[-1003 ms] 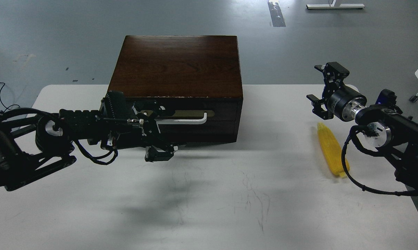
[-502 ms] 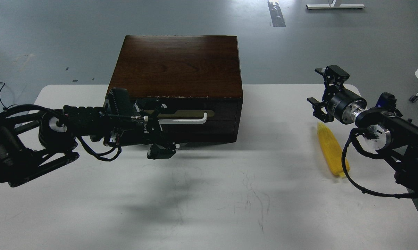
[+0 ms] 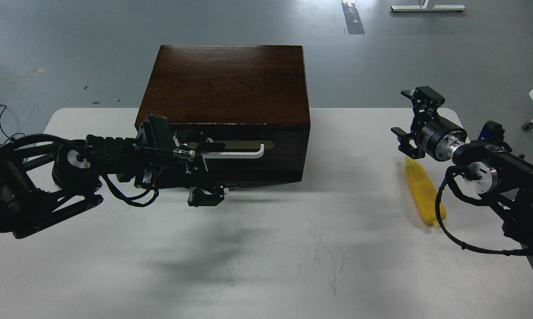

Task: Put corn in drawer with both arms
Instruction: 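Hook the left gripper onto the white drawer handle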

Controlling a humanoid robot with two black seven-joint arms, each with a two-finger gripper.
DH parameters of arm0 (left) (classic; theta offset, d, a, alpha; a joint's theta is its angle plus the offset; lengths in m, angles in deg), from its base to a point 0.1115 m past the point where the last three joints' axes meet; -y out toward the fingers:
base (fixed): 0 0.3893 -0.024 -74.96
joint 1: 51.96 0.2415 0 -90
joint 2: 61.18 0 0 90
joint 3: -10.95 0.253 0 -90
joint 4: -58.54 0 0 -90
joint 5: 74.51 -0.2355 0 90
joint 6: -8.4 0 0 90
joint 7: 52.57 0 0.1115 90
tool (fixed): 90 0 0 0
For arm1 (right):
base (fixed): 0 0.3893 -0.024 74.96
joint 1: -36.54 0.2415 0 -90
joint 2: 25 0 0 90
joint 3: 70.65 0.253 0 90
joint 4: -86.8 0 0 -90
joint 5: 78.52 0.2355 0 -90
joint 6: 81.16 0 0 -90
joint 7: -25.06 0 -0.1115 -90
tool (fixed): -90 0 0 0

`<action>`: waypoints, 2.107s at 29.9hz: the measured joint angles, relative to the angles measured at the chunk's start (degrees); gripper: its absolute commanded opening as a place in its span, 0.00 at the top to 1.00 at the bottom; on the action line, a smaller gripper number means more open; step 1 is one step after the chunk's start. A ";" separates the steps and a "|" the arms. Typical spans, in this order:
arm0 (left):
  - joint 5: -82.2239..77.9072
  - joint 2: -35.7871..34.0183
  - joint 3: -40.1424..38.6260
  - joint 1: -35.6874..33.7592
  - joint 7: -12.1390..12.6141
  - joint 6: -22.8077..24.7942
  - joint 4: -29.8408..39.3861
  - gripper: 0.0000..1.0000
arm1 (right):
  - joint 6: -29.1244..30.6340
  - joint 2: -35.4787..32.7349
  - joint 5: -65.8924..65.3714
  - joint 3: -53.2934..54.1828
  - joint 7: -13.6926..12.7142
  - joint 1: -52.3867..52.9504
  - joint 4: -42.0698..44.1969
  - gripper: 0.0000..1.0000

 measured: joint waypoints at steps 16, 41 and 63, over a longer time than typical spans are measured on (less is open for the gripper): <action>0.00 0.00 3.82 -5.05 -1.11 1.79 2.94 0.01 | -0.01 -0.07 0.00 0.12 0.09 -0.36 0.00 0.00; 0.00 1.27 4.22 -6.17 -0.96 3.61 -0.30 0.01 | -0.02 -0.08 0.00 0.26 0.10 -0.83 -0.01 0.00; 0.00 1.41 5.09 -6.35 -1.05 4.28 -0.34 0.01 | -0.02 -0.24 0.00 0.28 0.09 -0.98 -0.01 0.00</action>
